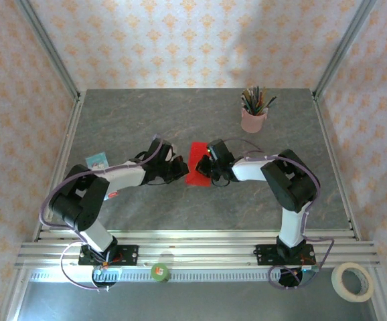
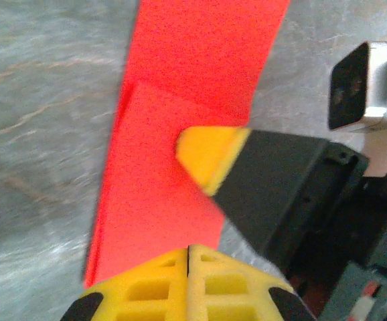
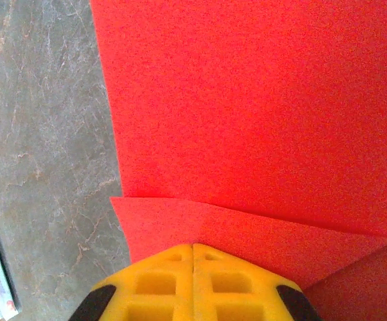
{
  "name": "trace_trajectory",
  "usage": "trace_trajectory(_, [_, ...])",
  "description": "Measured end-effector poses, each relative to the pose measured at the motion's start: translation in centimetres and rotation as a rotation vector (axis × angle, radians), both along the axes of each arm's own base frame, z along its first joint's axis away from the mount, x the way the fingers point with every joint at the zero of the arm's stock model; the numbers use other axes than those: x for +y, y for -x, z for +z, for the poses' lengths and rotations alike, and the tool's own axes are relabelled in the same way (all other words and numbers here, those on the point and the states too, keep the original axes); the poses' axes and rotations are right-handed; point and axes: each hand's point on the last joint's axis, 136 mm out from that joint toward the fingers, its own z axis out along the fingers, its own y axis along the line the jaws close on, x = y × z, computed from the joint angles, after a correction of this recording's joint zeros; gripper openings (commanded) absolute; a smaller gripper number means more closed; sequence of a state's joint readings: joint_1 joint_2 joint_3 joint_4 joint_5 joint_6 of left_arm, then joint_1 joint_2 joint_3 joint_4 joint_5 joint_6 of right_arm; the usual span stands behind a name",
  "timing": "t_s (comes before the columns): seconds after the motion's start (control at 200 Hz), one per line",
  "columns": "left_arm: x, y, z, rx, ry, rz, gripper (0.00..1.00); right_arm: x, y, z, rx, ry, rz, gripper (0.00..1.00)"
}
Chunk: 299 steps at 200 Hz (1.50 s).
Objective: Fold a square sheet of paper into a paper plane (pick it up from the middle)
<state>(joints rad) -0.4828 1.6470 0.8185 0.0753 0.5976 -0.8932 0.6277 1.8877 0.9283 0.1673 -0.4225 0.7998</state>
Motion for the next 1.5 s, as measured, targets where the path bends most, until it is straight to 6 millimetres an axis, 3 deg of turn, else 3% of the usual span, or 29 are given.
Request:
trace_trajectory(0.13, [-0.9, -0.3, -1.4, 0.024, -0.014, -0.015, 0.02, 0.0, 0.0, 0.0, -0.002, -0.002, 0.0, 0.0])
trace_trajectory(0.3, [-0.3, 0.2, -3.8, 0.081, -0.062, -0.004, 0.0, 0.1, -0.1, 0.2, -0.01, -0.008, 0.001, 0.0])
trace_trajectory(0.45, [0.5, 0.3, -4.7, 0.091, -0.105, 0.018, 0.0, 0.1, -0.2, 0.5, -0.021, 0.002, 0.015, 0.0])
trace_trajectory(0.831, [0.7, 0.2, -4.9, 0.079, -0.11, 0.026, 0.0, 0.1, 0.1, 1.9, -0.033, 0.052, 0.114, 0.0])
trace_trajectory(1.001, [0.7, 0.2, -4.9, 0.079, -0.11, 0.026, 0.0, 1.1, 1.2, 2.6, -0.034, 0.025, 0.159, 0.0])
trace_trajectory(1.206, [0.7, 0.2, -4.9, 0.078, -0.11, 0.026, 0.0, 1.9, 2.1, 2.5, -0.02, 0.01, 0.191, 0.0])
trace_trajectory(1.496, [0.7, 0.3, -4.9, 0.074, -0.115, 0.021, 0.0, 0.8, 1.3, 0.9, 0.012, 0.024, 0.137, 0.0])
